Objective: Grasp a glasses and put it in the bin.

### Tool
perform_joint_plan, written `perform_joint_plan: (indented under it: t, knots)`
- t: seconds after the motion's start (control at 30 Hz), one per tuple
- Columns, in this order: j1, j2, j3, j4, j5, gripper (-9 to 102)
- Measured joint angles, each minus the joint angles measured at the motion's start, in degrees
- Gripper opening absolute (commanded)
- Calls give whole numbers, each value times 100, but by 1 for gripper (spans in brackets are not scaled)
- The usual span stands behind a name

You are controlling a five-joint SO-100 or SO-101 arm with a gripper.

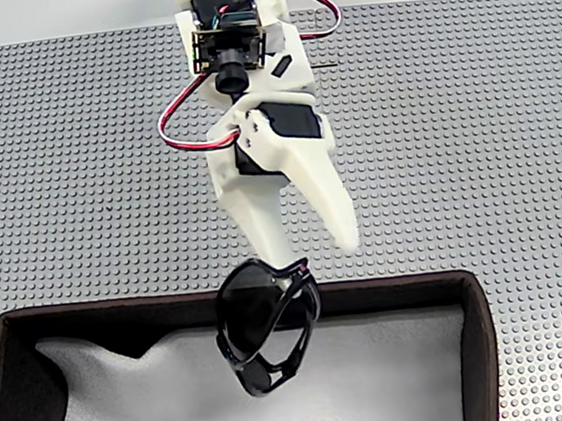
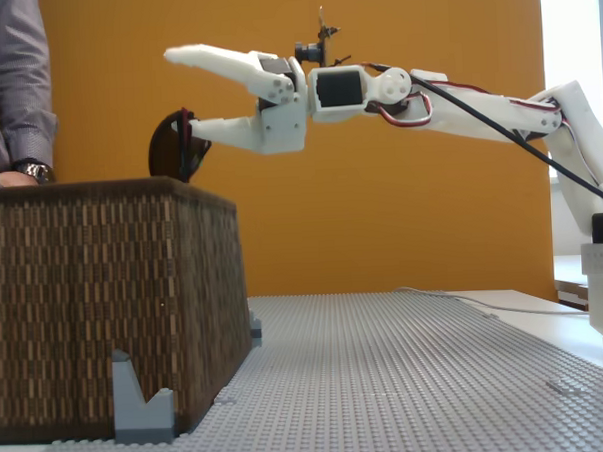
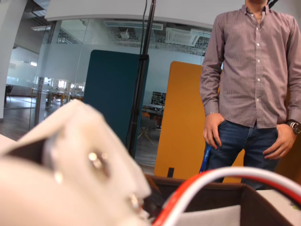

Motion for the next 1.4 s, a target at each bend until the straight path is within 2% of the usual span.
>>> perform_joint_plan:
  t: [0.3, 0.5, 0.7, 0.77, 0.93, 1.03, 1.17, 1.3, 1.33, 1.4]
  knots:
    - [-79, 923, -70, 308, 105, 34]
    - [-79, 1679, -70, 879, 70, 36]
    - [70, 1898, 642, 1204, 132, 36]
    - [62, 1951, 668, 1494, 281, 33]
    - [79, 1863, 0, 3296, 747, 32]
    - [53, 1854, -202, 3665, 773, 32]
    - [53, 1898, -97, 4614, 1011, 33]
    - [53, 2224, 343, 6521, 1828, 34]
    - [53, 2268, 439, 6917, 1942, 38]
    - [53, 2408, 703, 7743, 2276, 39]
